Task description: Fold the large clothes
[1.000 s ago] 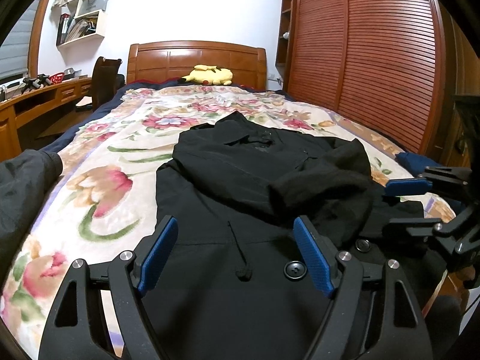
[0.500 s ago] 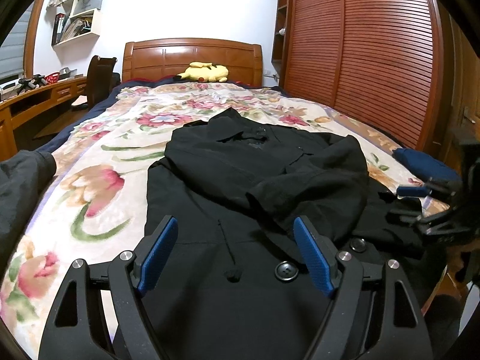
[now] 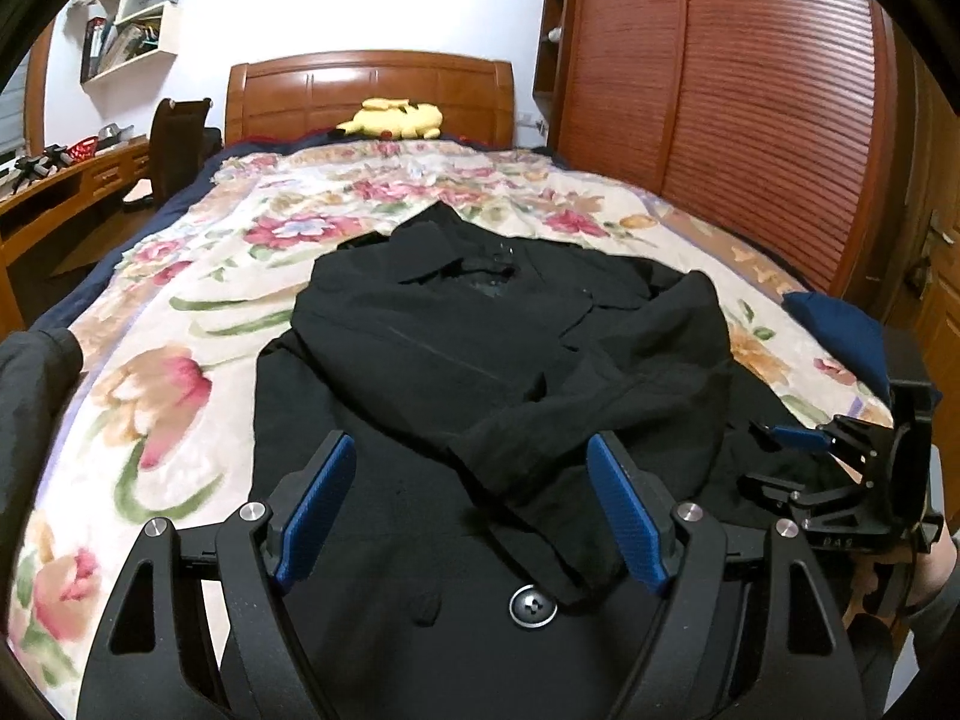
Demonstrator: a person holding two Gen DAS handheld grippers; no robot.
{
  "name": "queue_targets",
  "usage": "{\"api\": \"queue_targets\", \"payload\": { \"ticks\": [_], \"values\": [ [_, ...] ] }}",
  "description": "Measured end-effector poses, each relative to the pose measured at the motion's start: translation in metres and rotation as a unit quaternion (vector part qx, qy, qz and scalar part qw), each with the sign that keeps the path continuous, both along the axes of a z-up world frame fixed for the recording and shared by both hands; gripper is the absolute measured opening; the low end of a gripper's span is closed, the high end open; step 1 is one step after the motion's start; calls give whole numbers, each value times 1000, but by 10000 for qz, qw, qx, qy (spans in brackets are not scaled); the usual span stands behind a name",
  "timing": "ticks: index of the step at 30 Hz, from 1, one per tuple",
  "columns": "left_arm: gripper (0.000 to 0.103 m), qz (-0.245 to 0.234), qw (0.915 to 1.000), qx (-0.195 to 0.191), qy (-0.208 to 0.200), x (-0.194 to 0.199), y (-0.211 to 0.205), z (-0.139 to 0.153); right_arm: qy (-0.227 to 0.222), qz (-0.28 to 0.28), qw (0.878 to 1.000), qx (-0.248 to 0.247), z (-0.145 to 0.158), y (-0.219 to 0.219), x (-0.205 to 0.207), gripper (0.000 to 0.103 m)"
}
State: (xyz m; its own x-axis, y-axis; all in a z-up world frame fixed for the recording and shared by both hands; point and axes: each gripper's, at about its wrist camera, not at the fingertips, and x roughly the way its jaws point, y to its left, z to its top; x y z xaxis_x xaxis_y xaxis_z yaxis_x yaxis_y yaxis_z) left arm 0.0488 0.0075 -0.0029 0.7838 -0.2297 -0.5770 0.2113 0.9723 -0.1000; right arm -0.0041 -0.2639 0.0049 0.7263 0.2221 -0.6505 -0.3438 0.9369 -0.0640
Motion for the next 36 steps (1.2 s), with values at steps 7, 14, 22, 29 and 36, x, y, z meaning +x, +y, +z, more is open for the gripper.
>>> {"api": "queue_targets", "payload": {
  "ticks": [7,14,22,29,36],
  "values": [
    [80,-151,9984,-130,526,30,-11,-12,-43,-6,9999,139,-8,4,0,72],
    [63,-381,9943,-56,996,51,-27,-28,-8,32,9995,309,-10,-15,-3,72],
    [14,-547,9919,-35,1146,49,-29,-28,-38,38,9995,318,-11,-20,0,72],
    [10,-290,9984,229,432,19,-5,17,-70,35,9995,297,-12,-22,-1,72],
    [10,-26,9991,281,313,-16,40,25,-111,27,9996,264,-12,-22,-2,72]
  ]
}}
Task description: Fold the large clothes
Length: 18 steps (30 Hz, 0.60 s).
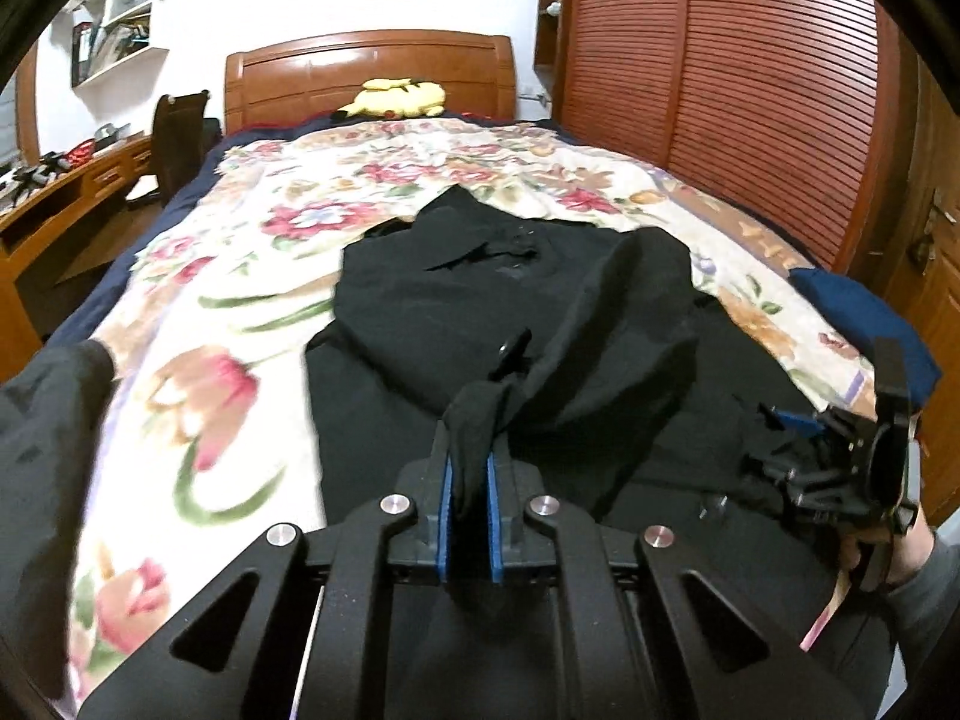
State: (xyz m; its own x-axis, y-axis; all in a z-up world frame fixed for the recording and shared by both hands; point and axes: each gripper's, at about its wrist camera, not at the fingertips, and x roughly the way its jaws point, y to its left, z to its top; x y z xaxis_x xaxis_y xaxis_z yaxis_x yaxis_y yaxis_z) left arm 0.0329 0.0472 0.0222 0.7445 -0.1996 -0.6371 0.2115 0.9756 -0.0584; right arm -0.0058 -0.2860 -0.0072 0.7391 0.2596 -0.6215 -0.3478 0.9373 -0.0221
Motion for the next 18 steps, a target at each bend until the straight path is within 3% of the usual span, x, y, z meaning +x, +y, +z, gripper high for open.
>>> {"api": "queue_targets", "payload": {
  "ticks": [7,16,18],
  "values": [
    [10,153,9998,56,141,-16,19,-14,7,-11,10000,-17,0,-1,0,73],
    [10,181,9997,130,63,-33,16,-10,168,-3,9999,15,10,-5,1,73],
    [16,185,9997,156,13,-39,17,-7,107,12,9999,63,14,-9,-5,73]
  ]
}}
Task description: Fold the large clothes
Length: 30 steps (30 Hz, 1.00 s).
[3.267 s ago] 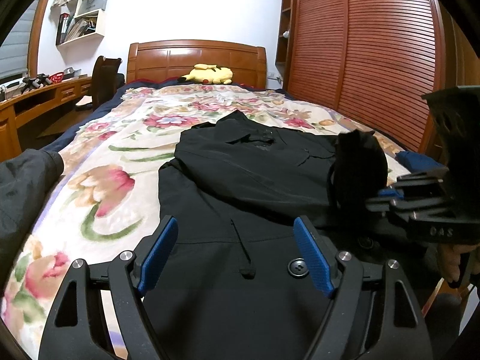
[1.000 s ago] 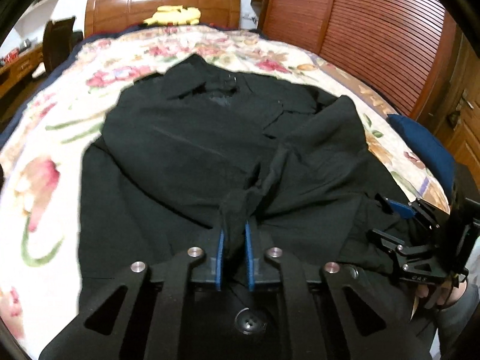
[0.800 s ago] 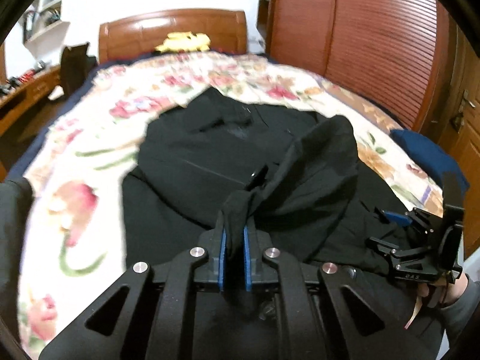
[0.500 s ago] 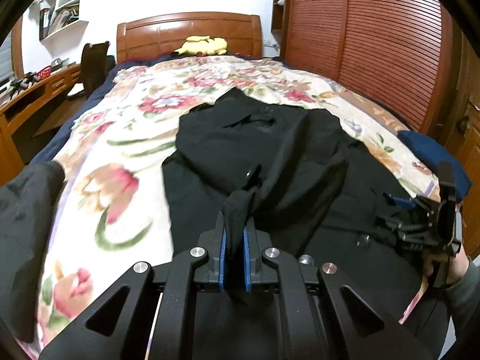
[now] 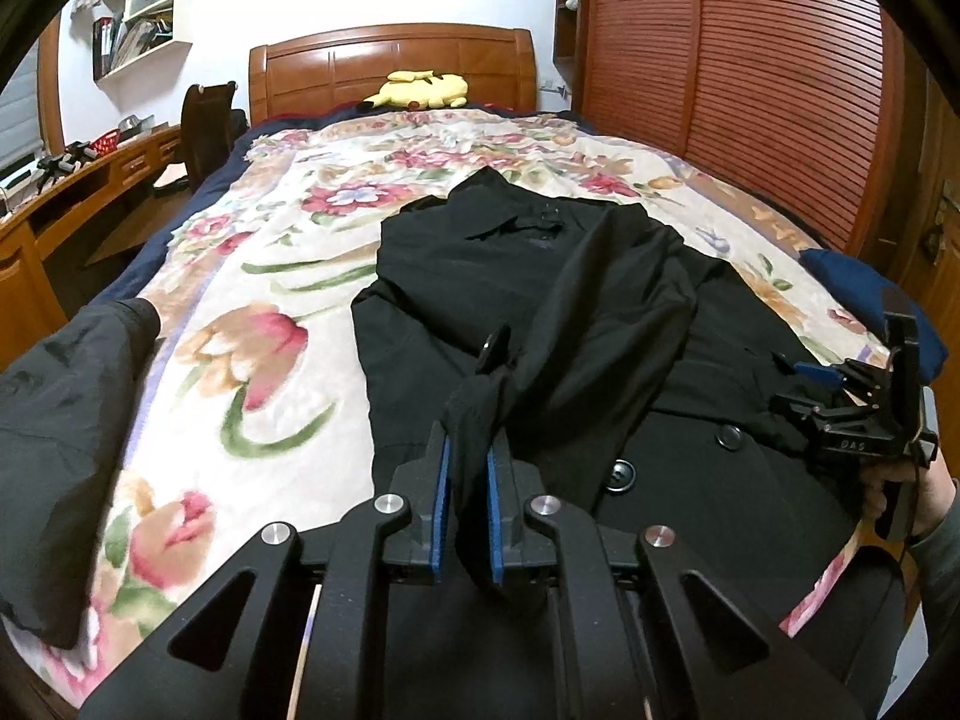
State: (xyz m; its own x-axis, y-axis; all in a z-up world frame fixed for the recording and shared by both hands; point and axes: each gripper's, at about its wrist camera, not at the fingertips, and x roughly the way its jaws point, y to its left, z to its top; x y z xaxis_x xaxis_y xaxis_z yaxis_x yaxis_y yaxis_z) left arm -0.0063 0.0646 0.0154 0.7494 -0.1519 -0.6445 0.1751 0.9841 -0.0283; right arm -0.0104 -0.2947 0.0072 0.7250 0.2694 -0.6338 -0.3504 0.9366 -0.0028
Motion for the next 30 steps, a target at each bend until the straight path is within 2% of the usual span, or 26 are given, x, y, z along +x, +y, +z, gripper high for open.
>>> {"api": "queue_targets", "payload": {
  "ticks": [1,3,7,8,9,20,25,30],
  "values": [
    [19,5,10000,20,-40,-3,0,2,-39,-16,10000,25,2,-2,-4,73],
    [37,73,9996,160,-207,-11,2,6,-97,-21,9999,67,7,-8,-12,73],
    [63,60,9993,137,-349,-23,11,12,-234,-34,9997,68,16,-18,-32,73],
    [81,80,9992,108,-369,-26,13,13,-260,-39,9996,63,19,-21,-37,73],
    [87,89,9990,81,-426,-30,16,13,-293,-53,9995,53,21,-23,-42,73],
    [87,277,9994,54,-214,-54,37,-19,-476,-117,9986,-182,33,-44,-85,73],
    [87,321,9993,206,-55,-57,42,-38,-433,-130,9984,-334,31,-54,-94,73],
    [87,316,9993,207,68,-59,44,-54,-183,-287,9992,-197,18,-70,-88,73]
  ]
}}
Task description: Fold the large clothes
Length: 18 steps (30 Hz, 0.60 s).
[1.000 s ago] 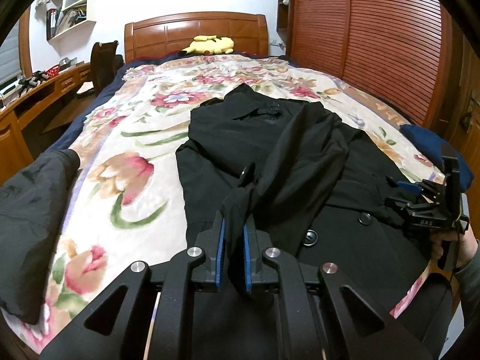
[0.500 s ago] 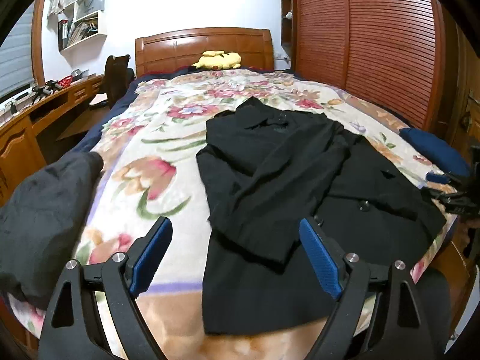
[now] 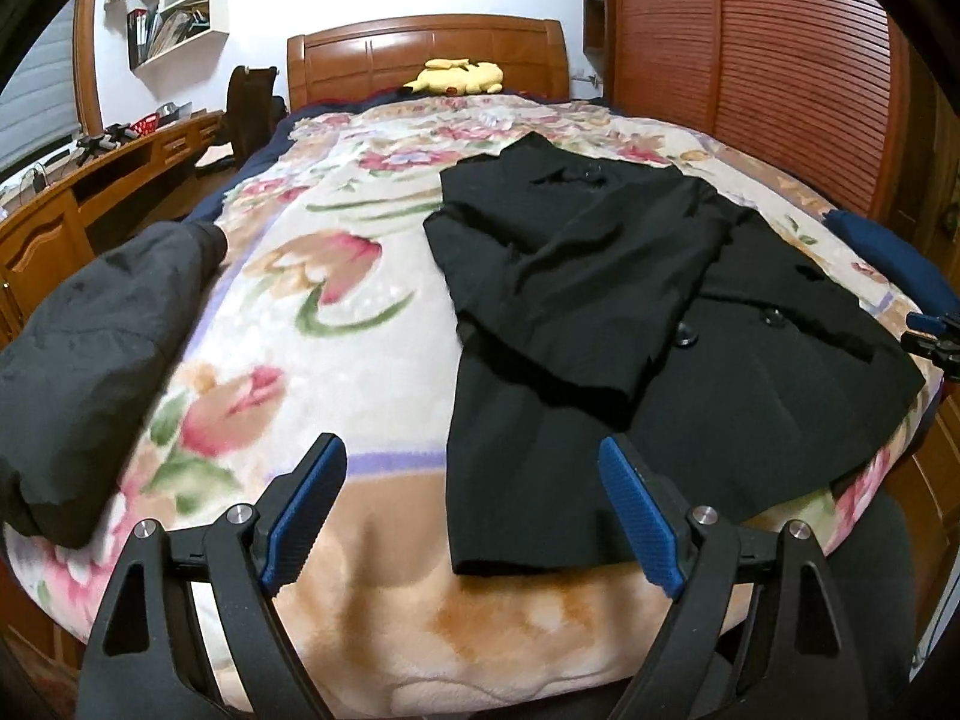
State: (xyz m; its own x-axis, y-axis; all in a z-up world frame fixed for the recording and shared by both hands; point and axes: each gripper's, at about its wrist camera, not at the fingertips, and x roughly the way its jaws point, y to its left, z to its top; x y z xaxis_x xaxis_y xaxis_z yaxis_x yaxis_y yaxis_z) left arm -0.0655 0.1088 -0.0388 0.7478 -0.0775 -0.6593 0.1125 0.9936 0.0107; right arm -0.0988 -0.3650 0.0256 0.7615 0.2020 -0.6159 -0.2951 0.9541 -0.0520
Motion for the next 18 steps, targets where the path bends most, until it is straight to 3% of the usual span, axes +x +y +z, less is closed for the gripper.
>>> {"api": "queue_targets", "payload": {
  "ticks": [14,16,18],
  "values": [
    [82,-53,9995,-123,270,0,1,-25,400,-37,9991,-119,-25,-5,8,73],
    [80,-56,9995,-157,256,-1,1,-25,420,-33,9991,-81,-25,-5,8,73],
    [68,-58,9994,-212,252,0,1,-26,438,-11,9990,-77,-26,-7,8,73]
  ]
}}
